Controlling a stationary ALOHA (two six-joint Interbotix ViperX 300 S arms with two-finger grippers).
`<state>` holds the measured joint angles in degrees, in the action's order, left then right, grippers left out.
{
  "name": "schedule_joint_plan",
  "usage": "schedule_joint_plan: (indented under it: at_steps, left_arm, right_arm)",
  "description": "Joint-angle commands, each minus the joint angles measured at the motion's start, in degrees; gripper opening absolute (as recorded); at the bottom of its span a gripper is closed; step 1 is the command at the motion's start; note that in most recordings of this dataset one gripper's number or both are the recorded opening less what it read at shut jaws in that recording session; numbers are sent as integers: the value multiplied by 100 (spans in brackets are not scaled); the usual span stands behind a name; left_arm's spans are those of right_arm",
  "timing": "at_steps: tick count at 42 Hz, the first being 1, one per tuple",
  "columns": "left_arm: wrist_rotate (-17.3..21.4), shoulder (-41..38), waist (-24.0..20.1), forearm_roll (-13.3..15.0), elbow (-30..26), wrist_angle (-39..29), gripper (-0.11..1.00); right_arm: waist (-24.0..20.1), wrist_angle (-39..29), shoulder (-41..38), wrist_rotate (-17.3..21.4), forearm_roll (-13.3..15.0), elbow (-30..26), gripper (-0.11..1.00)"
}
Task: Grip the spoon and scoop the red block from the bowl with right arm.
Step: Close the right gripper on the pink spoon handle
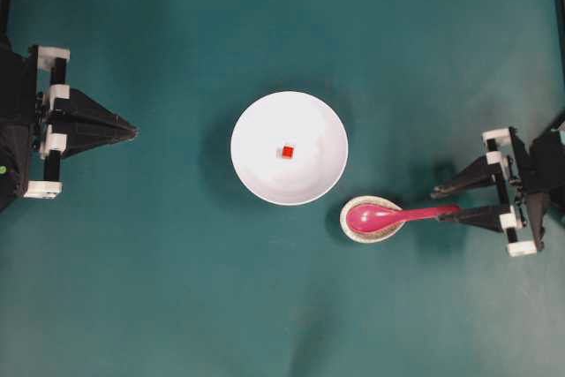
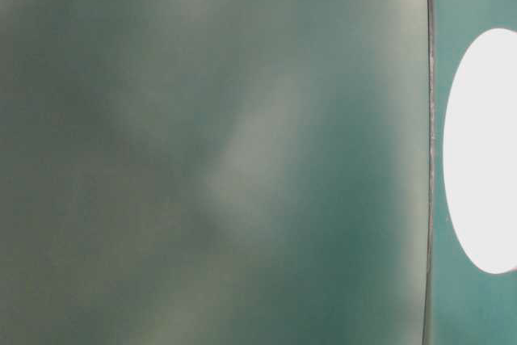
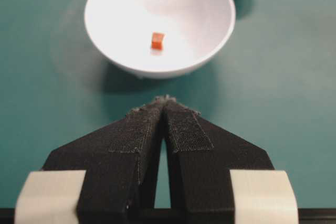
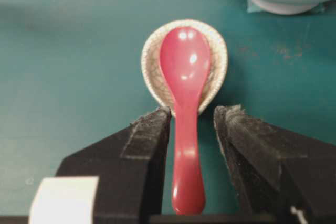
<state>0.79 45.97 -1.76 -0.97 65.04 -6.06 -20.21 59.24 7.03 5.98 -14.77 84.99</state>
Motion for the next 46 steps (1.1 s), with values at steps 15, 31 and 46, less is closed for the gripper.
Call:
schedule_joint_plan:
  at_steps: [15,31,46]
  left_arm:
    - [9,-9,-18,-18,-123,-9,0]
    - [9,-9,-18,-18,-114,-18,0]
    - [9,-9,-18,-18,-105,-18,0]
  right_arm:
    - [-255,668,-1099,79,-290,-264,47]
    - [-272,738,-1389,70,-299,-290,47]
    - [-281,756,-1380,70,-299,-316,46]
